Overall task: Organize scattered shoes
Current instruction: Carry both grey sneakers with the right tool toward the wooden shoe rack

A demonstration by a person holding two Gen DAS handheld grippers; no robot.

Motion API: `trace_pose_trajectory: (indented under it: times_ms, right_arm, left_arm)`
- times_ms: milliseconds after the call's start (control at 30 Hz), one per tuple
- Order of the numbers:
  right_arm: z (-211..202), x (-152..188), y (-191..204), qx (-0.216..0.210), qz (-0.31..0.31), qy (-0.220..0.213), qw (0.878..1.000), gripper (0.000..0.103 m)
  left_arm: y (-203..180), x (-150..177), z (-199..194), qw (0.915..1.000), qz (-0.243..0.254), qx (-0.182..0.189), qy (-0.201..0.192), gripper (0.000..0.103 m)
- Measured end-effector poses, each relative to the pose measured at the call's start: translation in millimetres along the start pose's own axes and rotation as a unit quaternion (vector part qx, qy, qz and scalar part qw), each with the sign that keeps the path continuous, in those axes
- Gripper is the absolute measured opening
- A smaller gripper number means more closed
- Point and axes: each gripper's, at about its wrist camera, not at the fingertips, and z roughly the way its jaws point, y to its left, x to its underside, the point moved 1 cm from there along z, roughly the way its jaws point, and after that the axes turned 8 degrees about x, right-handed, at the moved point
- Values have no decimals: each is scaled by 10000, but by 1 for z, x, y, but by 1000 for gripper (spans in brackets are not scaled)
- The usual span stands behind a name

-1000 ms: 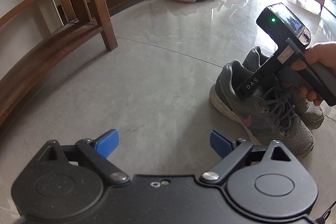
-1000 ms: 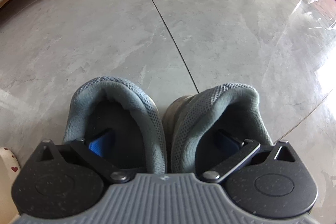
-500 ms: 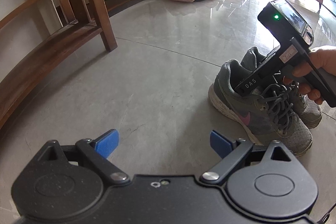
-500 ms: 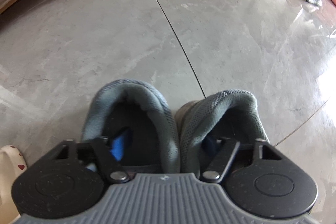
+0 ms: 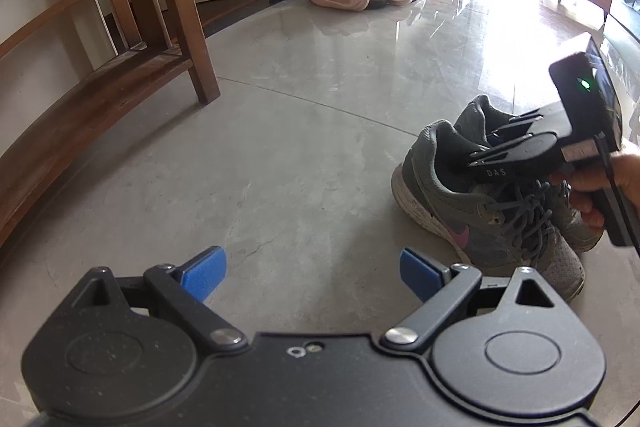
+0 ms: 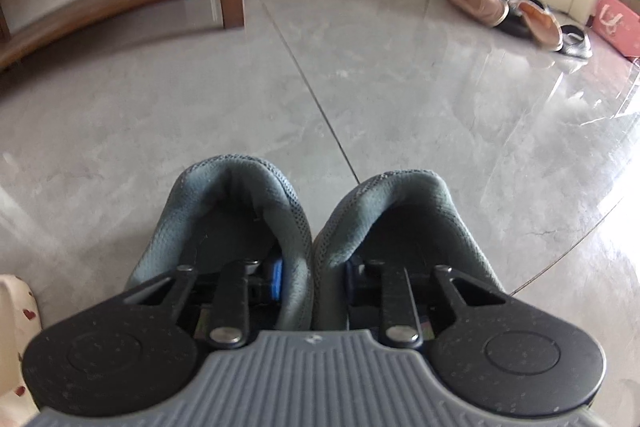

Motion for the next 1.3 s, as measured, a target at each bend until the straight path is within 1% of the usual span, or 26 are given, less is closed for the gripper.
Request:
trace_pose_trajectory:
  times_ms: [67, 167, 267, 300, 333, 367, 433, 467, 533, 567, 600, 633, 667, 733, 800, 833, 867, 933, 967, 1000, 1100, 1167, 1200, 1233, 1267, 1300]
  right_arm:
    - [-11, 4, -2, -44, 157, -259, 9995, 29]
    - [-37, 8, -4, -167, 335, -829, 9959, 29]
    - [-65, 6, -3, -370, 549, -1517, 9862, 29]
    - [-74, 2, -2, -445, 639, -1761, 9813, 29]
    - [-84, -3, 0, -525, 745, -2015, 9752, 29]
    - [-89, -7, 2, -570, 807, -2143, 9718, 29]
    - [-106, -25, 11, -686, 945, -2584, 9589, 29]
    - [-110, -32, 14, -711, 965, -2684, 9558, 29]
    - [-126, -63, 27, -808, 982, -2979, 9461, 29]
    - [-132, -71, 31, -825, 976, -3033, 9443, 29]
    - [-141, -85, 36, -858, 963, -3119, 9413, 29]
    - [-154, -108, 45, -904, 964, -3211, 9378, 29]
    - [-161, -118, 49, -924, 978, -3242, 9364, 29]
    - [-188, -163, 64, -1044, 1084, -3274, 9328, 29]
    - [-207, -192, 71, -1158, 1215, -3223, 9317, 29]
    - [-221, -217, 76, -1256, 1350, -3158, 9308, 29]
    - [-227, -228, 77, -1307, 1412, -3133, 9300, 29]
    - [-261, -277, 85, -1517, 1578, -3054, 9267, 29]
    - [-280, -302, 90, -1530, 1555, -3045, 9272, 29]
    - [-291, -316, 93, -1519, 1513, -3043, 9281, 29]
    - [-346, -385, 105, -1462, 1310, -3009, 9333, 29]
    - [-388, -446, 114, -1325, 1047, -2917, 9415, 29]
    - [-397, -463, 116, -1294, 996, -2867, 9440, 29]
    - [-414, -493, 121, -1239, 895, -2763, 9489, 29]
    - [-422, -510, 123, -1210, 830, -2702, 9516, 29]
    - [-435, -542, 129, -1171, 737, -2586, 9560, 30]
  left_arm:
    - [1, 1, 0, 10000, -17, 3, -2, 94]
    - [5, 1, -3, 9999, -89, 17, -109, 94]
    - [10, -2, -11, 9994, -138, 12, -308, 94]
    - [14, -5, -17, 9990, -127, -60, -434, 94]
    - [16, -7, -21, 9986, -115, -99, -515, 94]
    - [21, -10, -27, 9980, -106, -157, -597, 94]
    - [33, -19, -41, 9962, -123, -335, -798, 94]
    - [38, -22, -46, 9954, -143, -389, -865, 94]
    - [60, -35, -72, 9907, -244, -605, -1194, 93]
    - [68, -41, -85, 9883, -310, -715, -1308, 93]
    - [77, -47, -97, 9857, -380, -827, -1419, 93]
    - [86, -53, -110, 9827, -450, -939, -1530, 93]
    - [95, -58, -123, 9794, -520, -1051, -1641, 93]
    - [117, -76, -158, 9741, -804, -1191, -1743, 93]
    - [127, -91, -187, 9691, -902, -1341, -1864, 93]
    - [134, -102, -211, 9659, -921, -1404, -1972, 93]
    - [138, -111, -229, 9631, -967, -1437, -2061, 93]
    - [146, -129, -266, 9572, -1110, -1502, -2209, 94]
    - [151, -139, -287, 9540, -1210, -1538, -2272, 94]
    - [157, -151, -311, 9515, -1317, -1556, -2305, 94]
    - [172, -190, -378, 9468, -1516, -1642, -2316, 94]
    - [181, -219, -429, 9429, -1652, -1674, -2360, 95]
    - [185, -230, -450, 9416, -1705, -1675, -2374, 95]
    - [189, -249, -484, 9426, -1738, -1597, -2363, 95]
    - [191, -256, -496, 9423, -1754, -1582, -2372, 97]
    - [193, -267, -519, 9416, -1744, -1591, -2400, 98]
